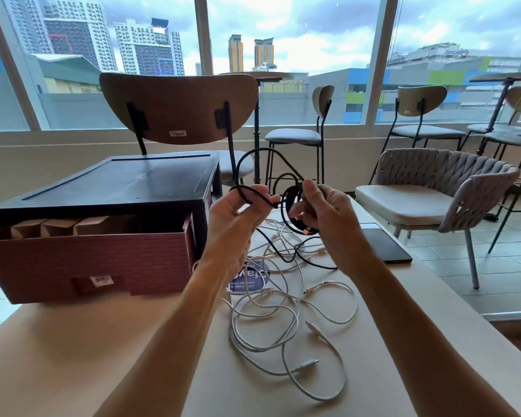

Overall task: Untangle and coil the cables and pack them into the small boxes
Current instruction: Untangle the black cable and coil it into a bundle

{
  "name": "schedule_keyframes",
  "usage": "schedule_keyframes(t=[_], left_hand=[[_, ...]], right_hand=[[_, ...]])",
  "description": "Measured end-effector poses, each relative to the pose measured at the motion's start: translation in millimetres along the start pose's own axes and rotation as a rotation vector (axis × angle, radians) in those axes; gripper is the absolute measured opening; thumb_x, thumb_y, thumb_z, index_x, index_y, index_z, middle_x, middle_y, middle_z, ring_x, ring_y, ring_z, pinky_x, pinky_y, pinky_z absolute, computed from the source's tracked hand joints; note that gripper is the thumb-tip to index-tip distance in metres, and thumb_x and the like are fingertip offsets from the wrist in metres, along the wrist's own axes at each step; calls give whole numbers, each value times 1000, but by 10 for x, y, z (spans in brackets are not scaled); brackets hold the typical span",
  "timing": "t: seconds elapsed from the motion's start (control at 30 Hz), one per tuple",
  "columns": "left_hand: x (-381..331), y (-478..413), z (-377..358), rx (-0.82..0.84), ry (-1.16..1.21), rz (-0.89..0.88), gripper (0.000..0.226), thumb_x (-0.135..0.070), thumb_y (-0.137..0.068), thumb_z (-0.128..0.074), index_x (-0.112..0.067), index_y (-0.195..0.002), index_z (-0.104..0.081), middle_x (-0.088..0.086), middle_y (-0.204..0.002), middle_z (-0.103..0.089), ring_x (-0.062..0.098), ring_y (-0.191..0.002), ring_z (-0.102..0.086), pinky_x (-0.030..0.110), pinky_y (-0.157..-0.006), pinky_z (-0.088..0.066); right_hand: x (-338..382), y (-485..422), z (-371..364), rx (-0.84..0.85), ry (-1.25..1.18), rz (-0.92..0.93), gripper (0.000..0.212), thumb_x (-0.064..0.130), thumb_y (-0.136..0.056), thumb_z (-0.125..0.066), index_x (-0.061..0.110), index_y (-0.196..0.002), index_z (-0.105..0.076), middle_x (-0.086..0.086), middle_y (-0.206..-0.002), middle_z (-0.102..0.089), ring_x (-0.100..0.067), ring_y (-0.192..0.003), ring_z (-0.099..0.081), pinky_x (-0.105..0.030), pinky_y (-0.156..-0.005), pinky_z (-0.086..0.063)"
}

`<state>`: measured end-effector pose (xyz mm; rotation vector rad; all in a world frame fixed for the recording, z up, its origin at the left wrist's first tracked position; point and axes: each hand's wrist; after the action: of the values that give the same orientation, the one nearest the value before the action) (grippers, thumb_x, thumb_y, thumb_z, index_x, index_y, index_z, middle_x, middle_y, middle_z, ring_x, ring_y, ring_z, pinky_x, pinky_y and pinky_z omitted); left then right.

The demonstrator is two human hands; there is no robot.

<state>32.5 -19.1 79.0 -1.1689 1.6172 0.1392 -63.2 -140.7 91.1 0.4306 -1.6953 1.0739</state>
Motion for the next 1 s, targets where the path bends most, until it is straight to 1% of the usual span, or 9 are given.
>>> schedule_keyframes(t=[0.07, 0.17, 0.3, 0.4, 0.53, 0.63, 0.73, 0.83, 1.0], left_hand=[[43, -16, -4, -22, -226, -84, 8, 5, -82, -72, 1, -87, -67, 5, -84, -73, 18, -85, -71, 26, -82, -55], [125, -43, 34, -97, -590, -186, 20, -21, -75, -85, -14, -77, -67, -3, -69, -64, 13, -64, -57, 31, -63, -48], [129, 47, 17, -149, -858, -162, 38, -43, -74, -85, -15, -86, -62, -10, -64, -57, 1, -49, -50, 14, -50, -39], [103, 81, -59, -254, -880, -94, 44, -44, -77, -82, -10, -91, -59, -8, -64, -57, -6, -47, -53, 10, -45, -37], [56, 90, -130, -378, -830, -24, 43, -48, -77, -79, -15, -91, -55, -9, -65, -53, 6, -57, -50, 17, -51, -36], [55, 107, -173, -427, -773, 7, 43, -48, -76, -80, -17, -88, -53, -10, -63, -49, 10, -58, -47, 25, -56, -35], [68, 66, -115, -358, -658, 130, 49, -58, -66, -80, -19, -82, -53, -5, -65, -55, 16, -62, -53, 32, -59, -43], [10, 17, -1, -189, -549, 303, 32, -36, -78, -80, -17, -83, -54, 3, -80, -64, 17, -78, -65, 34, -76, -55], [-212, -45, 98, -107, -437, 435, 14, -4, -88, -69, -8, -97, -59, 5, -83, -65, 8, -68, -64, 20, -63, -51]], right_hand=[[5, 15, -54, -8, 48, 3, 28, 27, -105, -45, 11, -86, -57, -13, -73, -71, -1, -42, -34, -13, -45, -28], [-3, -14, -36, -76, 11, 12, 26, 29, -105, -46, 16, -83, -54, -9, -74, -74, -7, -48, -29, -23, -49, -23], [-12, -36, 16, -90, 38, 32, 25, 30, -105, -45, 12, -88, -52, -7, -76, -76, -10, -50, -30, -29, -52, -25], [-13, -18, -8, -51, 106, 66, 26, 28, -105, -45, 8, -92, -53, -4, -76, -76, -11, -50, -29, -30, -50, -25], [-117, -12, -38, -76, 202, 45, 30, 30, -105, -45, 5, -99, -60, 3, -76, -76, -16, -53, -32, -29, -48, -27], [-159, 31, -70, 34, 96, -45, 33, 27, -106, -44, -1, -104, -62, 3, -70, -73, -12, -56, -40, -25, -55, -34], [-159, 40, -62, 109, -38, -98, 32, 24, -106, -42, -1, -94, -58, -8, -72, -63, -5, -55, -53, -16, -56, -42], [-194, -18, 17, 28, -166, -166, 27, 27, -105, -43, 8, -88, -54, 1, -62, -48, -9, -55, -47, -23, -59, -44], [-214, -118, 220, -134, -136, -191, 26, 27, -105, -44, 15, -83, -52, 4, -60, -45, -9, -54, -36, -23, -55, -32]])
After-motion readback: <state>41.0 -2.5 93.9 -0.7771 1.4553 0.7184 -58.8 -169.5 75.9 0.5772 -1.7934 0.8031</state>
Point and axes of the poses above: each hand's wrist, its own y-axis away from the middle knuckle, its own z-axis out of the back of the hand, x = y × z
